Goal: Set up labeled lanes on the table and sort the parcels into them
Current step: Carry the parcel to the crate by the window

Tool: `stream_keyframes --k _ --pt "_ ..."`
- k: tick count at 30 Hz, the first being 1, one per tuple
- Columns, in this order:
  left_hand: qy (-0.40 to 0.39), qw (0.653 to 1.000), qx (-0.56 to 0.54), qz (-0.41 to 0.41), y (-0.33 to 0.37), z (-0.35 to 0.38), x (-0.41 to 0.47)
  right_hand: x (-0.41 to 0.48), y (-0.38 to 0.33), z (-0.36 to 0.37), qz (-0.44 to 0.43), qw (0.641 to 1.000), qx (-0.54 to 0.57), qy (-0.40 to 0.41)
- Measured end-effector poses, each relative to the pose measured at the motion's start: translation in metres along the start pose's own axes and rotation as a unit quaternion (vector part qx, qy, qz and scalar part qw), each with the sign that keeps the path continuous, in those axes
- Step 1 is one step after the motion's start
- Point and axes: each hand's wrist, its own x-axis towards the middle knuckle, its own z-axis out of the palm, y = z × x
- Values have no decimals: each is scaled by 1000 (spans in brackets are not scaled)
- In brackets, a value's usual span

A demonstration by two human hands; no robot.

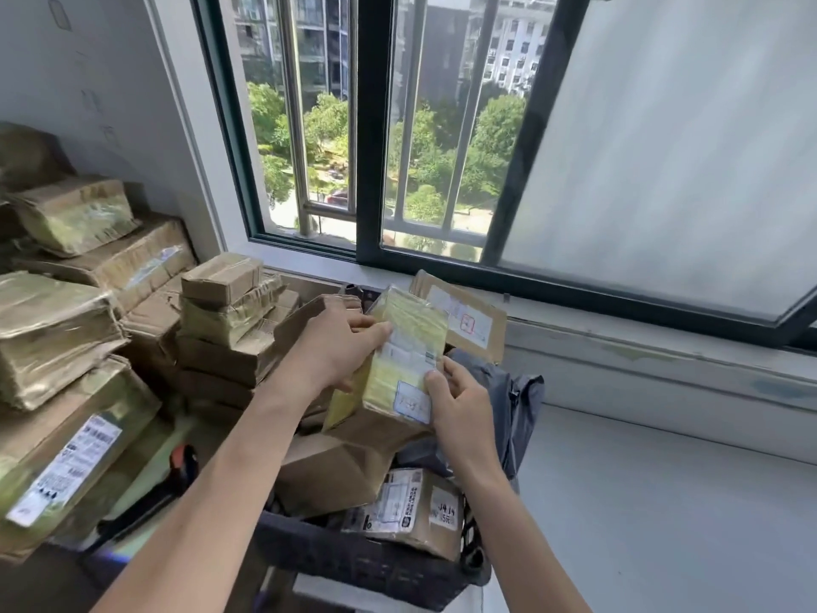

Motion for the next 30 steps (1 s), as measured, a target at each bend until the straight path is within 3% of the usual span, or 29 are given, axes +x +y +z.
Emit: stream_keyframes --k 9,14,20,25,30 --pt "-15 998 -59 -31 -7 25 16 21 4 -8 -3 995 -93 42" --pt "7 1000 -9 -22 -7 43 16 26 2 -17 16 981 -191 25" --pt "75 996 55 10 -5 53 12 25 3 -24 -38 953 -296 52" --pt "116 971 207 11 10 61 4 37 -7 -45 -62 954 -292 -40" --pt "185 953 213 107 46 84 -13 55 -19 -83 -134 944 -294 -63"
